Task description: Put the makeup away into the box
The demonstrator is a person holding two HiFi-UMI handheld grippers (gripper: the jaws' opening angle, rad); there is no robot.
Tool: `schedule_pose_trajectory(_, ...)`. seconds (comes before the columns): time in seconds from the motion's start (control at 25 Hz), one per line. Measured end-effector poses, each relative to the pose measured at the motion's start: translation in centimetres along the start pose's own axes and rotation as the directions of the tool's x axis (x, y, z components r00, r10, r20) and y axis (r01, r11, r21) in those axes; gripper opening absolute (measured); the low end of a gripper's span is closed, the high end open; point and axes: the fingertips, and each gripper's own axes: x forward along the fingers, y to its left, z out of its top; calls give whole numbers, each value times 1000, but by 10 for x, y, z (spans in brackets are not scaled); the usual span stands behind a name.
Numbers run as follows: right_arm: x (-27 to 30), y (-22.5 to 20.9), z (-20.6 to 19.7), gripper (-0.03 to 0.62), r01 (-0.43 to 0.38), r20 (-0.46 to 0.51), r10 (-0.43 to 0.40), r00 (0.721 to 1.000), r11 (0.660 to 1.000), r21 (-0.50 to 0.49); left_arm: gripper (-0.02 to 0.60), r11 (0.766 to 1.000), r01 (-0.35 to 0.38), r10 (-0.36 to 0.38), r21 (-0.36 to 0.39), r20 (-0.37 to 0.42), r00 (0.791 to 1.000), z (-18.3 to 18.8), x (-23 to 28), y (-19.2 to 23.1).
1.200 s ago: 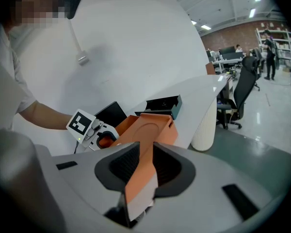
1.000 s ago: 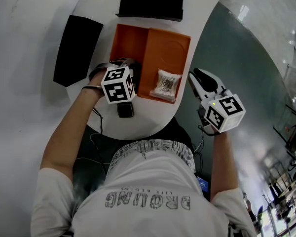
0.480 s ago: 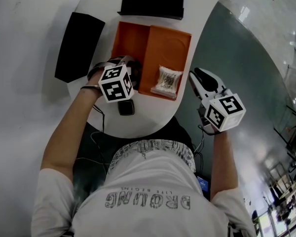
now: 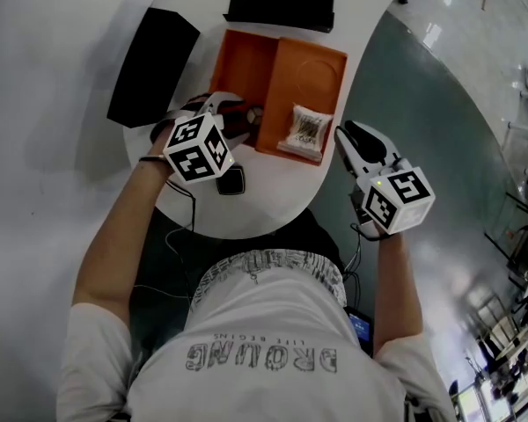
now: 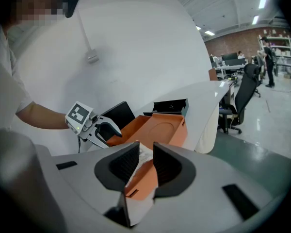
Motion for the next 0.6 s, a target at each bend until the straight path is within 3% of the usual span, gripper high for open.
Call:
schedule_pose_trajectory(0.24,-12,32,0,97,7,26,-6,1000,999,-33,244,986,-160,166,-52,134,977,11,-48,-4)
schedule_pose_trajectory(0.6,-28,86,-8,97,12,54,-8,999,997,-74,244,961,-230,263,-155,248,932,6,-100,-38)
